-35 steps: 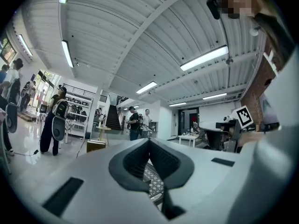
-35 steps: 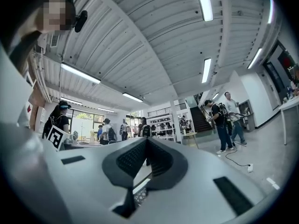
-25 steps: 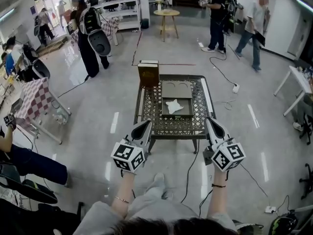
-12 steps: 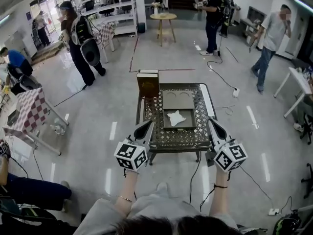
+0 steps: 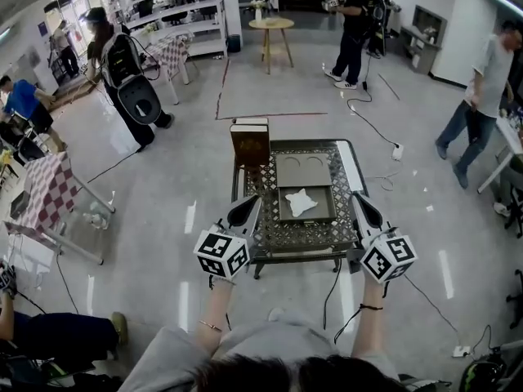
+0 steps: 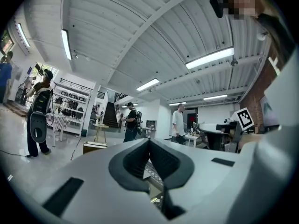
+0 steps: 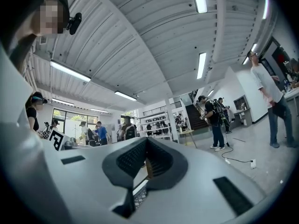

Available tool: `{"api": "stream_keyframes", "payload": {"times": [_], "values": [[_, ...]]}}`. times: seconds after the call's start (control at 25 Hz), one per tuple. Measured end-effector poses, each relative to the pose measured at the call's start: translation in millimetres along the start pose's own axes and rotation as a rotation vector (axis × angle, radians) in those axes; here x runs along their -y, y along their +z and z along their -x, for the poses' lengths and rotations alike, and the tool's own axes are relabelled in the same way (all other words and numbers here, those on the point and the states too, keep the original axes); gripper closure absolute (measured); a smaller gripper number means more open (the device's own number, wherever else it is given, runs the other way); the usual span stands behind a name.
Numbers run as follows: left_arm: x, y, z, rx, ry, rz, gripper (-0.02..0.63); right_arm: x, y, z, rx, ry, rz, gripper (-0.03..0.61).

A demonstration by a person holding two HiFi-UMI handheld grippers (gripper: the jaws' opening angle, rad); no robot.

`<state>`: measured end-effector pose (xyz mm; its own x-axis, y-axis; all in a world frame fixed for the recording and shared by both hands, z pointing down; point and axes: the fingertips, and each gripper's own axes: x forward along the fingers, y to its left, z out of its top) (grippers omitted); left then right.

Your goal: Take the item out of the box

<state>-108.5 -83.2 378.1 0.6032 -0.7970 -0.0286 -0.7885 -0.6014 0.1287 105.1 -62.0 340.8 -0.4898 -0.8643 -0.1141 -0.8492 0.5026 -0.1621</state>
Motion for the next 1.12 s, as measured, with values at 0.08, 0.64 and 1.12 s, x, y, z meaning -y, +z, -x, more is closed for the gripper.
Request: {"api": "stream_keyframes", "payload": {"times": [0.08, 0.64, 1.12], "values": [[-7, -2, -5, -0.006, -0.002, 0.003, 0.597, 2, -2, -10, -0.003, 0.0, -0.001, 0.558], [-51, -28, -55, -0.058, 0.059, 0.078, 0.596, 39, -31, -86, -0.101, 0.06, -0.031, 0.558], [-70, -61, -112, -0.119, 0.114, 0.095, 0.597, 86, -65, -139, -0.188, 0.129, -0.049, 0.558]]}}
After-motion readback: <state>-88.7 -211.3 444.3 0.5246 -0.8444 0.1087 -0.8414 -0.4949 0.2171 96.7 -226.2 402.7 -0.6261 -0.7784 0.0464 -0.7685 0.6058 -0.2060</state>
